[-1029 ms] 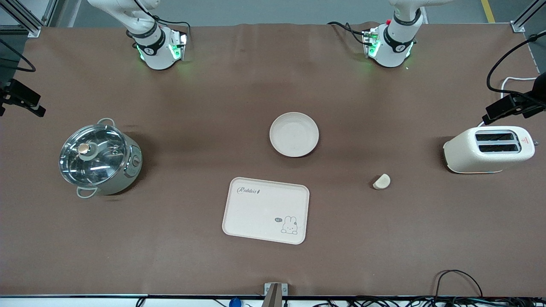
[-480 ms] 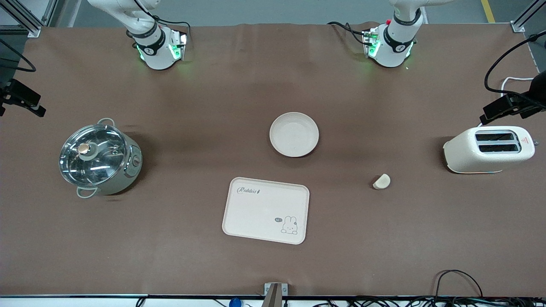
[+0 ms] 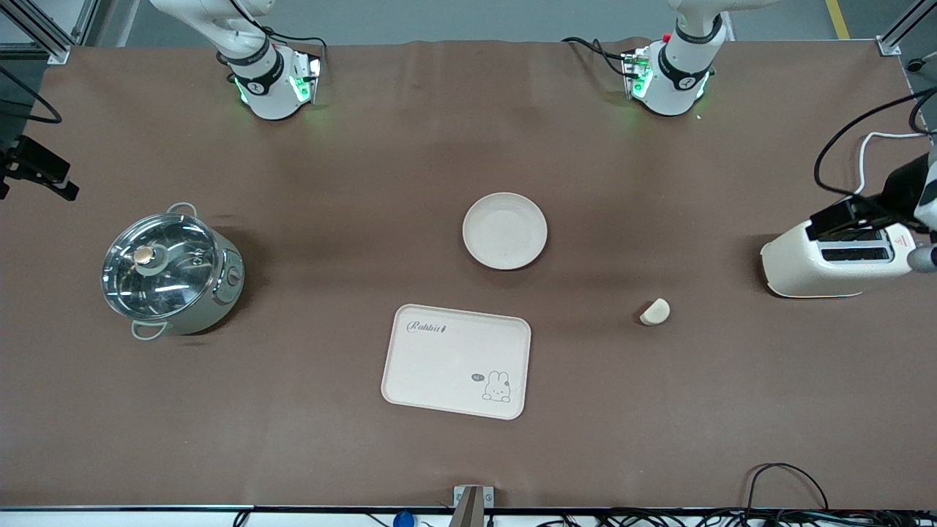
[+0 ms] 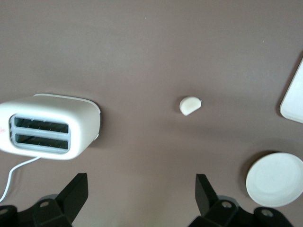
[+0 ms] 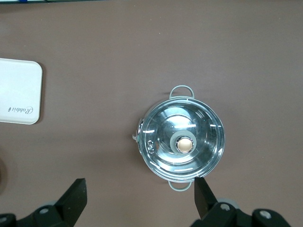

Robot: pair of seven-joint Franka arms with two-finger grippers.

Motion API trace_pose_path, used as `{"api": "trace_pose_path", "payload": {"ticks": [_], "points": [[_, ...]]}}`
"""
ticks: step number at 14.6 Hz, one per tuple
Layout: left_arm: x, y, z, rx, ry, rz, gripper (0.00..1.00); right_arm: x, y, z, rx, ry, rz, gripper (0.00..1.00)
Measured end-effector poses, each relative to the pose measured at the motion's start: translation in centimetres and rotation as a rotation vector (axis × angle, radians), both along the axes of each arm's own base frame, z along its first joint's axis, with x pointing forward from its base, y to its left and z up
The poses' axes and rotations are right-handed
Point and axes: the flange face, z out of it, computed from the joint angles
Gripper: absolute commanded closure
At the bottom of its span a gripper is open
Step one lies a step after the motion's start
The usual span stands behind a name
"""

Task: Place bun in plate and plate on tray
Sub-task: 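Reach the left gripper down to the white bun and close on it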

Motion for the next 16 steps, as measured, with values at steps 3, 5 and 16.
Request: {"api": "trace_pose_path", "payload": {"ticks": [3,5,16], "points": [[2.0,0.9,-3.6,-0.007,0.012,0.015,0.00,0.0,0.0,0.0,0.000,0.000,0.000,0.00],[3.2,1.1,-7.0,-0.012,0.055,0.017,0.00,0.0,0.0,0.0,0.000,0.000,0.000,0.00],[6.2,-7.2,-20.7,-0.005,0.127,0.115,0.00,0.0,0.1,0.0,0.000,0.001,0.002,0.00]]}}
